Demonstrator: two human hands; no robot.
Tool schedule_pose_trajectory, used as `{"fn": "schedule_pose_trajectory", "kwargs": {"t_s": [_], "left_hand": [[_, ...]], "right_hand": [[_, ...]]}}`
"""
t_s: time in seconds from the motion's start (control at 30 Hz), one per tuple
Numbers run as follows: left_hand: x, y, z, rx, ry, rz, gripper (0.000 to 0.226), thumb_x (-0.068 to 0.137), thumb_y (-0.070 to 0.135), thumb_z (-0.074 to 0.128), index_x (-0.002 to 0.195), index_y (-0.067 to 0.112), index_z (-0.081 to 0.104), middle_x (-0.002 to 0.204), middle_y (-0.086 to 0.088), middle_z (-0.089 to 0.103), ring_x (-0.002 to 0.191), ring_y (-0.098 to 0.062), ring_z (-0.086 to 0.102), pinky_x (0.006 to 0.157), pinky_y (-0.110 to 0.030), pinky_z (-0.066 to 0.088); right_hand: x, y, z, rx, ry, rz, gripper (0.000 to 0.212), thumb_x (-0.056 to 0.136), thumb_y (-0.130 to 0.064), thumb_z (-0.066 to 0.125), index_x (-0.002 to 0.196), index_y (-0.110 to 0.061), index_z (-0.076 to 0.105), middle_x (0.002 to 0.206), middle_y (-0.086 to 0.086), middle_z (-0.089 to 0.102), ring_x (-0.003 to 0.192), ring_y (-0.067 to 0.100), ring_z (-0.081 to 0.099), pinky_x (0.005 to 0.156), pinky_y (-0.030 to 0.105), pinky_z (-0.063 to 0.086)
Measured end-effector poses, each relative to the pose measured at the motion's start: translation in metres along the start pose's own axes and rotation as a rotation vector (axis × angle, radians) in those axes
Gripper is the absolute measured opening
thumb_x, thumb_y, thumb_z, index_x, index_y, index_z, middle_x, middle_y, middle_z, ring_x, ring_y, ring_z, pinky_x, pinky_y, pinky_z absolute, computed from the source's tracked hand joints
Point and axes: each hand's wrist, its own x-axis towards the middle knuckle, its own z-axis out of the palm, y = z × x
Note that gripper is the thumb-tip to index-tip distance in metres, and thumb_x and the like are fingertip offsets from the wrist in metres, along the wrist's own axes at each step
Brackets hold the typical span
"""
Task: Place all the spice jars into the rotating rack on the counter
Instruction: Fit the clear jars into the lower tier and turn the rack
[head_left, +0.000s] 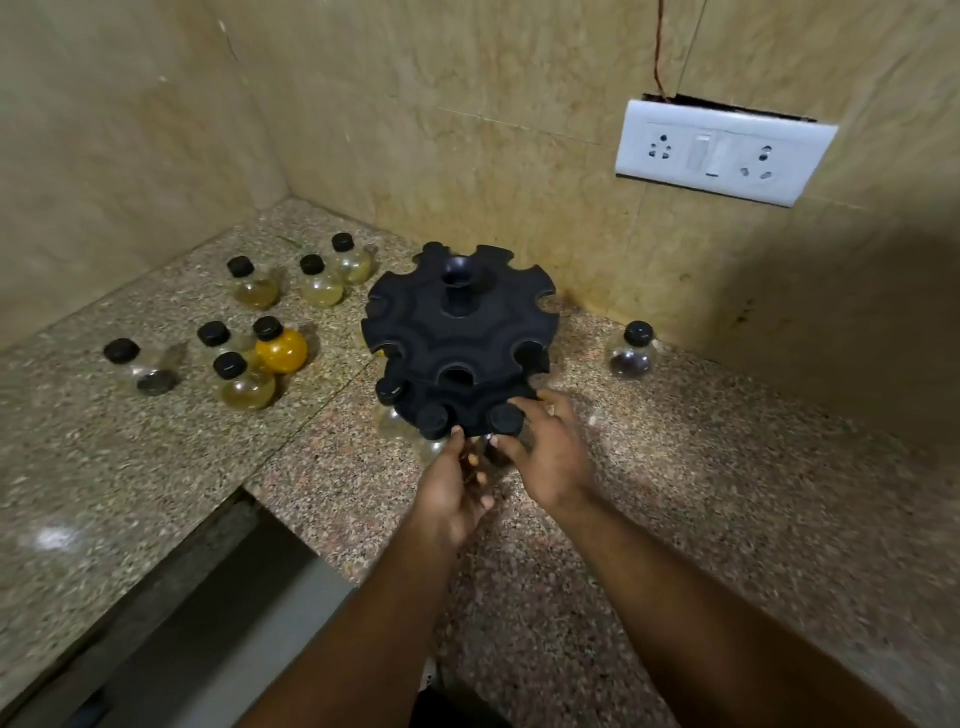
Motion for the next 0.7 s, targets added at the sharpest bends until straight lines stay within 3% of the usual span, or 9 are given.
{"fn": "schedule_pose_trajectory", "kwargs": {"t_s": [0.13,0.27,0.4,0.5,0.6,0.7], "left_hand": [[0.001,0.007,-0.012,0.076,-0.042,-0.017,0.040,0.104,0.049,0.045,0.080,0.023,0.064,0.059,0.009,0.042,0.053,-0.008,0.038,0.051,-0.025,0.027],[0.003,0.005,-0.017,0.110,-0.040,-0.011,0.039,0.104,0.047,0.044,0.079,0.024,0.061,0.060,0.008,0.044,0.055,-0.009,0.042,0.051,-0.025,0.034],[-0.003,-0.002,-0.011,0.142,0.005,0.062,0.033,0.105,0.038,0.047,0.094,0.017,0.070,0.064,0.006,0.063,0.056,-0.010,0.049,0.051,-0.026,0.035],[-0.014,-0.021,-0.002,0.243,0.118,0.176,0.024,0.103,0.022,0.053,0.095,0.010,0.073,0.065,-0.003,0.066,0.046,-0.011,0.049,0.040,-0.021,0.036],[-0.017,-0.038,0.003,0.307,0.065,0.160,0.024,0.101,0.015,0.056,0.089,0.003,0.072,0.067,-0.013,0.062,0.045,-0.016,0.049,0.040,-0.022,0.039],[-0.005,-0.046,0.022,0.421,-0.034,0.183,0.024,0.101,0.012,0.056,0.083,0.002,0.070,0.064,-0.011,0.061,0.046,-0.017,0.050,0.045,-0.026,0.041]], "right_hand": [[0.006,-0.008,0.003,-0.023,0.012,0.050,0.053,0.084,-0.038,0.079,0.133,-0.026,0.062,0.154,0.000,0.035,0.125,0.025,0.055,0.104,0.036,0.048],[0.008,-0.012,0.007,-0.028,0.036,0.076,0.059,0.079,-0.042,0.082,0.132,-0.023,0.064,0.153,0.001,0.038,0.126,0.024,0.055,0.105,0.037,0.048],[0.010,-0.007,0.007,-0.012,0.036,0.088,0.063,0.077,-0.045,0.083,0.132,-0.023,0.062,0.152,0.002,0.040,0.127,0.022,0.054,0.101,0.037,0.050],[0.005,0.002,0.006,0.013,0.006,0.093,0.064,0.080,-0.044,0.080,0.137,-0.025,0.056,0.154,0.004,0.039,0.131,0.025,0.051,0.105,0.039,0.048],[-0.004,0.015,0.002,-0.019,-0.001,0.115,0.064,0.088,-0.045,0.072,0.145,-0.028,0.048,0.153,0.002,0.042,0.130,0.024,0.052,0.104,0.039,0.043],[-0.006,0.034,-0.012,-0.051,0.028,0.189,0.060,0.093,-0.044,0.066,0.147,-0.027,0.045,0.150,0.002,0.045,0.126,0.023,0.053,0.096,0.034,0.044]]}}
